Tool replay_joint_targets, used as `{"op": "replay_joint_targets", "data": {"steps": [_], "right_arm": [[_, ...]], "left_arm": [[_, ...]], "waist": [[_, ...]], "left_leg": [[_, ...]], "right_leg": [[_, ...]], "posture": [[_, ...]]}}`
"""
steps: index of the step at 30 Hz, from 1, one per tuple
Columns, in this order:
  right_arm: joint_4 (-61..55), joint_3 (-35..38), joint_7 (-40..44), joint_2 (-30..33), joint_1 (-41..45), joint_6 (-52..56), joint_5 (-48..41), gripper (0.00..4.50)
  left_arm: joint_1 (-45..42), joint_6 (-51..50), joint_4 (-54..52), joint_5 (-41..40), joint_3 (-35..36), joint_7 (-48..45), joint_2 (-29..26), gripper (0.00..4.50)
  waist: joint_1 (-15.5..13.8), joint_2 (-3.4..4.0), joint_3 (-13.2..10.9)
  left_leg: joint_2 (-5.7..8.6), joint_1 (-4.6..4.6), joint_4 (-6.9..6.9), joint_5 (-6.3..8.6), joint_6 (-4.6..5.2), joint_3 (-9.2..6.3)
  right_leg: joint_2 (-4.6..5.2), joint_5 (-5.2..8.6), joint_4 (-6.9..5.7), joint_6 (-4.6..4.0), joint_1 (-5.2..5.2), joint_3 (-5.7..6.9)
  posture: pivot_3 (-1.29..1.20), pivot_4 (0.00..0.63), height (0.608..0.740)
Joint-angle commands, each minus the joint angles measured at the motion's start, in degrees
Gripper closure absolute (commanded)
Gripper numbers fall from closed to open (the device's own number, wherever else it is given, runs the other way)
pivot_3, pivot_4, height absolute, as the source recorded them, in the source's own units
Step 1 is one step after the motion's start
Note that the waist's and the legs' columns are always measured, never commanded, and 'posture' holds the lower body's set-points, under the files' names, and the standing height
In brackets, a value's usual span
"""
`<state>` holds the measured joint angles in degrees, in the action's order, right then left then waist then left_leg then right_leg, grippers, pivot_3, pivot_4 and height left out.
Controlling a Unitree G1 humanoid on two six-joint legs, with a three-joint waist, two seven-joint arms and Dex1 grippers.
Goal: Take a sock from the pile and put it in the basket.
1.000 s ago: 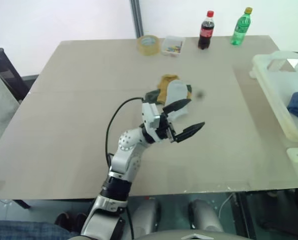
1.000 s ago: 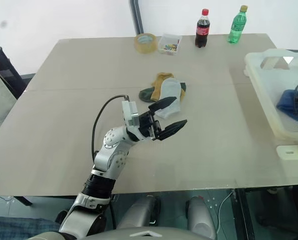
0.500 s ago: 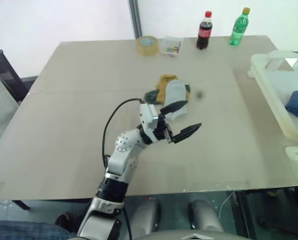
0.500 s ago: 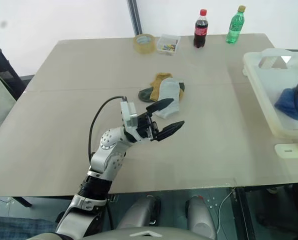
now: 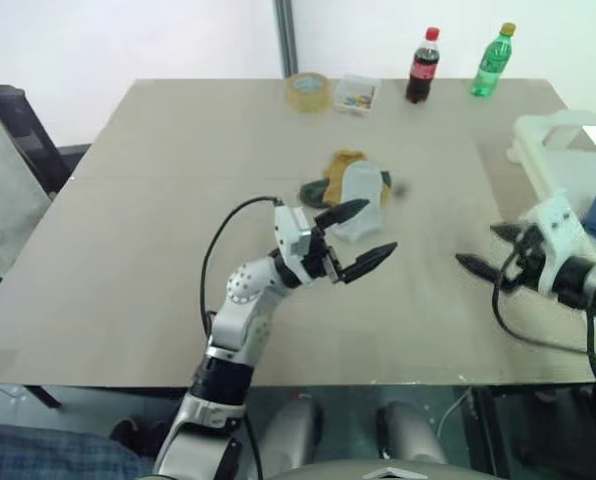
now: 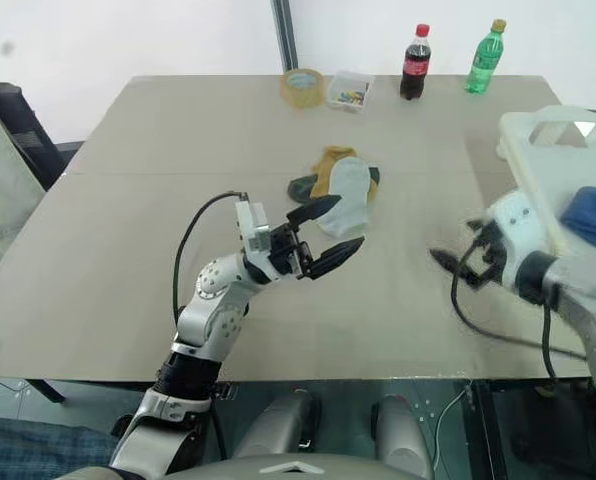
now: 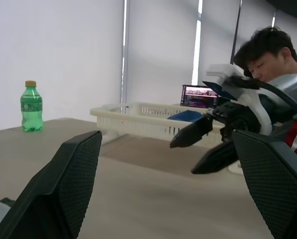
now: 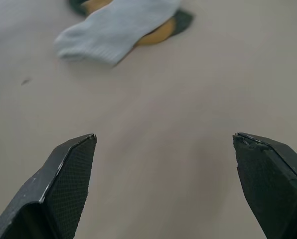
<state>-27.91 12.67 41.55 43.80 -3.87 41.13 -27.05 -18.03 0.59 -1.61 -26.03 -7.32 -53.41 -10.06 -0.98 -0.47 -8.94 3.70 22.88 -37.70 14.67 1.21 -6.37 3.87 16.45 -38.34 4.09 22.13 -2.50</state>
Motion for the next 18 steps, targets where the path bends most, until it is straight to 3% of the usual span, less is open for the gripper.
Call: {"op": "replay_joint_targets", "data": {"steps": [1,5,10,18], "right_arm": [[-0.57,0.08,5.18,0.22,-4.59,-11.19,2.62,0.02],[-0.95,-0.85,10.96,0.87,-13.07,-20.32,4.8,0.02],[-2.94,-1.4,14.81,1.31,-21.16,-24.27,4.92,0.02],[-3.33,1.61,13.73,-1.15,-23.63,-27.35,3.91,0.02]], "left_arm": [[0.84,0.7,-3.37,0.01,0.55,0.76,-0.41,0.0],[2.34,0.59,-4.84,-0.02,0.87,1.81,-1.01,0.0],[3.81,0.68,-5.95,0.04,1.22,2.72,-1.65,0.0],[7.03,-0.16,-7.81,-0.6,1.87,2.78,-3.96,0.0]], "waist": [[0.32,0.05,-0.04],[0.57,0.06,-0.04],[0.36,0.07,-0.03],[0.25,0.07,-0.03]], "left_leg": [[0.01,0.0,0.0,0.0,0.0,0.05],[0.04,-0.3,-0.05,0.13,0.23,0.14],[0.02,-0.51,-0.04,0.14,0.23,0.0],[0.02,-0.49,-0.04,0.15,0.22,-0.05]], "right_leg": [[0.01,0.0,-0.01,0.0,0.0,-0.05],[0.03,-0.05,-0.06,0.11,-0.27,-0.12],[0.01,-0.05,0.0,0.11,-0.52,-0.02],[0.05,-0.05,0.03,0.11,-0.52,0.01]], "posture": [[0.0,0.15,0.74],[0.0,0.15,0.74],[0.0,0.15,0.74],[0.0,0.15,0.74]]}}
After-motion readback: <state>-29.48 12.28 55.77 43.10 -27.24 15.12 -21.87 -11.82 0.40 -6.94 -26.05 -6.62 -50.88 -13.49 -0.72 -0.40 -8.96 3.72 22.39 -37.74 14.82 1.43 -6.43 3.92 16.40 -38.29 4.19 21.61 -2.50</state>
